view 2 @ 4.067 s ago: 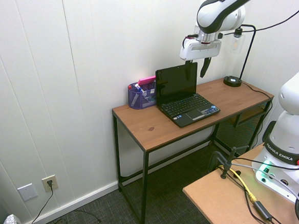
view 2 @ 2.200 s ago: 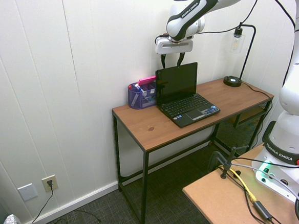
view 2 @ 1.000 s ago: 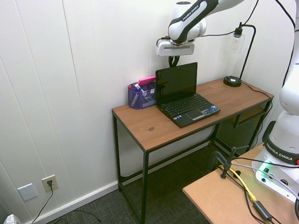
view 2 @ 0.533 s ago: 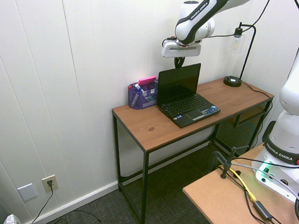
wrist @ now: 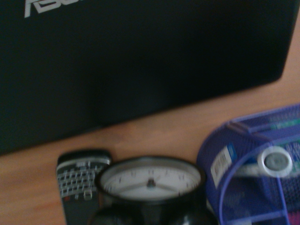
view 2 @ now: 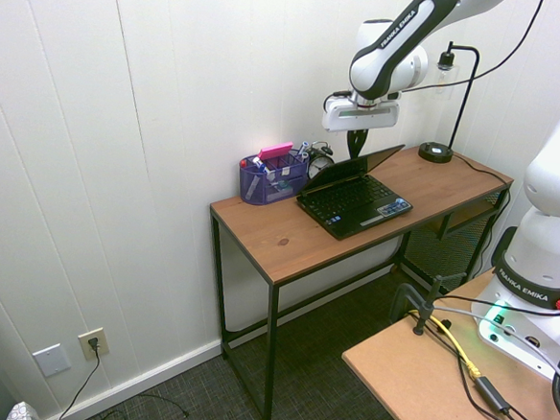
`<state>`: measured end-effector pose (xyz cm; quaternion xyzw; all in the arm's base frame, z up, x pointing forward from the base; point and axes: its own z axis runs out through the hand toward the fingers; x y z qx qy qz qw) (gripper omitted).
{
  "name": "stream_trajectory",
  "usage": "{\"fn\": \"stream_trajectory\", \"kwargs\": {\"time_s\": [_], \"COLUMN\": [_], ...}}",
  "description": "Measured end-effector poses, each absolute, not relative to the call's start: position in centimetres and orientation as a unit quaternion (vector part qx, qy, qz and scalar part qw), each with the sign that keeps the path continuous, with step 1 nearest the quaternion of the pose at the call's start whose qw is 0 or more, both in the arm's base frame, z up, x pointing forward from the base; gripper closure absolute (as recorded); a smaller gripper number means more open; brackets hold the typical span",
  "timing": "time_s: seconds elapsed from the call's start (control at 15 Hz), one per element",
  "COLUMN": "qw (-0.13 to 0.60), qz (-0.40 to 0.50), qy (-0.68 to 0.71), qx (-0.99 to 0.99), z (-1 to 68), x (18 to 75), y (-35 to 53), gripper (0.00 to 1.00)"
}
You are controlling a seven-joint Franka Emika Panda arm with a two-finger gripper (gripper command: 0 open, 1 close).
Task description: Close the laptop lid
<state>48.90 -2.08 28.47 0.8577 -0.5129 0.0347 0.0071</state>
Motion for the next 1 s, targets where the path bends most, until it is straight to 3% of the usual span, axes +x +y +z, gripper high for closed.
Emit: {"fn": "stream_trajectory", "kwargs": {"time_s": [0.67,1.0], "qw": [0.039,0.035], "qz": [-0.061,-0.051], "qy": [-0.519,-0.522], "qx": [0.852,0.851], "z": [20.9,21.2], "x": [44.5,45.2], "y": [-3.1,-3.5], "gripper": [1.00,1.00]}}
